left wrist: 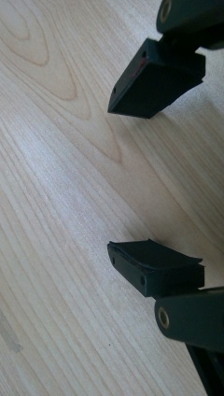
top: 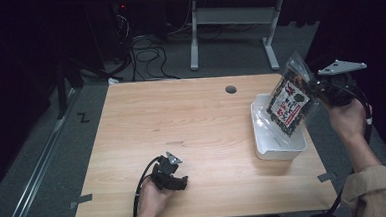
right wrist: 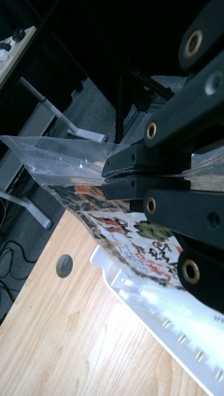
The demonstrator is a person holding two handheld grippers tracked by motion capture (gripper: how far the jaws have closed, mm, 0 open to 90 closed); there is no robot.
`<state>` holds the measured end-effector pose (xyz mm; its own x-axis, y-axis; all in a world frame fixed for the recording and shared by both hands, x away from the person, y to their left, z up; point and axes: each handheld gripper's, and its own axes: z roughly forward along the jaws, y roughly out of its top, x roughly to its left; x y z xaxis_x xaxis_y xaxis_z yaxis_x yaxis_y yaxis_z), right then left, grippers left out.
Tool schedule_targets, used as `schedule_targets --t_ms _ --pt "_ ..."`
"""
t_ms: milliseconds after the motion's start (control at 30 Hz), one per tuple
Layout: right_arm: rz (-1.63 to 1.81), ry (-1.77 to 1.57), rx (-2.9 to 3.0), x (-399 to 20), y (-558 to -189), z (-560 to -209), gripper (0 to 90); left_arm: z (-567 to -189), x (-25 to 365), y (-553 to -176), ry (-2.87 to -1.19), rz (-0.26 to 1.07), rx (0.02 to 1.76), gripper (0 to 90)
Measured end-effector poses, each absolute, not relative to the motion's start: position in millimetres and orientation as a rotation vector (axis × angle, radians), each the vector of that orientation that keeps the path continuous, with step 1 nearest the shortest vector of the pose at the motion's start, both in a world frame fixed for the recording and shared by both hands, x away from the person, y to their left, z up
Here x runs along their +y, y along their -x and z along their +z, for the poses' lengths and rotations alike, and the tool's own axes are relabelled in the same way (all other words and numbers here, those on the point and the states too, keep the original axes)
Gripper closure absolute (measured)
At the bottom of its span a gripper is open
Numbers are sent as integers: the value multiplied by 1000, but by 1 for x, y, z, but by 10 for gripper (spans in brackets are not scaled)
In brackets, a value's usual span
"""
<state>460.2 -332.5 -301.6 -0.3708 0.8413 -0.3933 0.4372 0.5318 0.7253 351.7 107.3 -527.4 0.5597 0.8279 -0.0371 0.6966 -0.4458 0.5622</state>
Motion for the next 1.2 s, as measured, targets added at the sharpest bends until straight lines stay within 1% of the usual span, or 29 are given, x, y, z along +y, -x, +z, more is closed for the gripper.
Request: schedule_targets --t_ms 167,433,867,1100,1200 --pt "645 -1024 2016 -330 -459 -305 891 -528 107 -352 -2268 330 1223 282" --pt "614 -1001 2048 -325 -461 -325 886 -528 108 -352 -2267 331 1224 282" --pt "641 -1022 2117 -334 -458 -334 851 -528 107 -352 -2266 331 1221 282" --pt "626 -1053 2143 -341 -458 -336 812 -528 107 -352 -2270 333 1223 280" --pt "630 -1077 2129 -346 -458 -340 752 -528 107 -352 -2270 333 1222 280"
